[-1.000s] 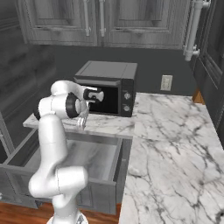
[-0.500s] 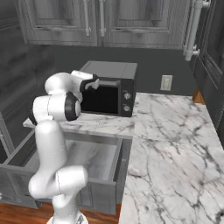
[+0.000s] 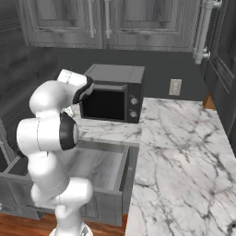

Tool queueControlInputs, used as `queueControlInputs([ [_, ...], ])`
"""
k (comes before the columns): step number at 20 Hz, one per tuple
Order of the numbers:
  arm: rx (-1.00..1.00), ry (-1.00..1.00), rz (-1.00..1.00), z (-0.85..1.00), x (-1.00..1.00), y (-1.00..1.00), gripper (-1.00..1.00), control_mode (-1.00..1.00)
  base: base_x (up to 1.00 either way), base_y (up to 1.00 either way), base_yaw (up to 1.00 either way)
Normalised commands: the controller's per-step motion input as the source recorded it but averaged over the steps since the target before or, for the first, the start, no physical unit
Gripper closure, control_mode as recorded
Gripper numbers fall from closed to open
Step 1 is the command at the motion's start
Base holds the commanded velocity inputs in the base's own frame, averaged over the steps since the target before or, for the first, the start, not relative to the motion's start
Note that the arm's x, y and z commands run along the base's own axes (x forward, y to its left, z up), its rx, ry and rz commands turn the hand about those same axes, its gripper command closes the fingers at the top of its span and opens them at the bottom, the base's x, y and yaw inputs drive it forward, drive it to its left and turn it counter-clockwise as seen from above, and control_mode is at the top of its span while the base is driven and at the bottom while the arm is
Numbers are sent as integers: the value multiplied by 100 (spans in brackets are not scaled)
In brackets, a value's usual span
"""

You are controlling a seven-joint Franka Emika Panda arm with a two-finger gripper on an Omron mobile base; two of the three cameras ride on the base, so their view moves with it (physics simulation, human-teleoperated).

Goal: Pick the tongs from the drawer and place it on the counter.

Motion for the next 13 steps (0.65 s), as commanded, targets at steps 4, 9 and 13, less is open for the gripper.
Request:
queueControlInputs([
  [4, -8, -40, 13, 61, -100, 34, -100, -100, 0, 0, 0],
  [9, -2, -42, 4, 40, -100, 28, -100, -100, 0, 0, 0],
  [13, 0, -39, 0, 13, -100, 12, -100, -100, 0, 0, 0],
])
